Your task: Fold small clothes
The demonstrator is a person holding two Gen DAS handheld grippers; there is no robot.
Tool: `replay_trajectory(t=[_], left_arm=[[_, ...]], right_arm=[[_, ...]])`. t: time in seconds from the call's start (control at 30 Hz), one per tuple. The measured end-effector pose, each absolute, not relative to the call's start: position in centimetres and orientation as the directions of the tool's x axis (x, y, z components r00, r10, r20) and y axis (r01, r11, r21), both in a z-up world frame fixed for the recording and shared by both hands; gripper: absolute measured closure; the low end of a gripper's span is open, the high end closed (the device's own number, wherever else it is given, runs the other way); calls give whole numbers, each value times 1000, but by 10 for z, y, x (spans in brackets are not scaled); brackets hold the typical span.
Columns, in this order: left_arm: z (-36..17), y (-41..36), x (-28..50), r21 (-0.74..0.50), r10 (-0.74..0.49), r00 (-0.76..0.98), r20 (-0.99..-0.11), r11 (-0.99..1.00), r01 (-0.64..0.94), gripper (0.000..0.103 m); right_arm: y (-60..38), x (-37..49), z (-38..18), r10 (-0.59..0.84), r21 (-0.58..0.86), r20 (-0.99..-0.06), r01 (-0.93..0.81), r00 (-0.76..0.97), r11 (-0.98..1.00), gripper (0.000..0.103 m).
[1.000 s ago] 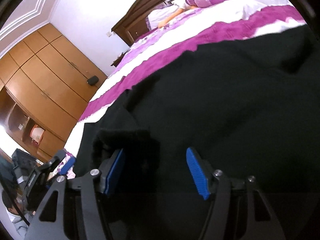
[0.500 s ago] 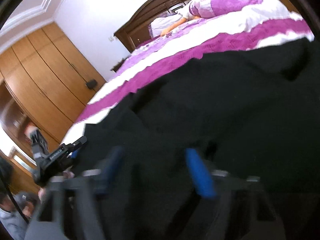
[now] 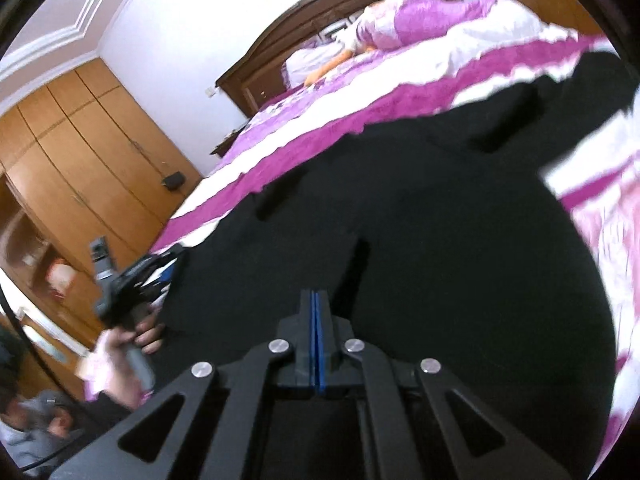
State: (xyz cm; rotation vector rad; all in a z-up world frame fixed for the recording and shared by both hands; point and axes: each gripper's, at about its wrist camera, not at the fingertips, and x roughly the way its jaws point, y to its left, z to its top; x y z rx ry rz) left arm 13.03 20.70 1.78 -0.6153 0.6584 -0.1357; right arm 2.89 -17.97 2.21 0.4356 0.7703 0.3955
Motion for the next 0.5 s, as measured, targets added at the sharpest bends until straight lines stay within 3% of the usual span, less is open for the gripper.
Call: replay_trajectory(t=[0.03, 0.07, 0.1, 0.13, 0.2, 0.23, 0.5], left_arm=[[14, 210, 132, -591, -316, 783, -536, 803, -81, 71], [13, 211, 132, -603, -324, 784, -529, 794, -78, 71], [13, 212, 131, -607, -329, 787, -523, 792, -72, 71], [14, 211, 130, -607, -332, 790, -515, 792, -63, 71], [16, 208, 130, -594, -335, 789, -515, 803, -47, 71], [16, 206, 130, -587, -334, 788, -517, 808, -43, 71], [18, 204, 127, -599, -352, 796, -492, 800, -16, 71]], right_arm=[[-183, 35, 19, 516, 531, -592, -182, 619, 827, 29], [-184, 42, 17, 536, 553, -594, -179, 600, 814, 16], [-183, 48, 14, 547, 571, -589, -172, 594, 802, 17], [-179, 57, 10, 543, 581, -590, -154, 597, 800, 21], [-174, 66, 4, 531, 567, -600, -150, 598, 810, 56], [-169, 68, 2, 511, 543, -623, -143, 592, 827, 93], [-177, 75, 38, 504, 488, -554, -232, 663, 842, 97]])
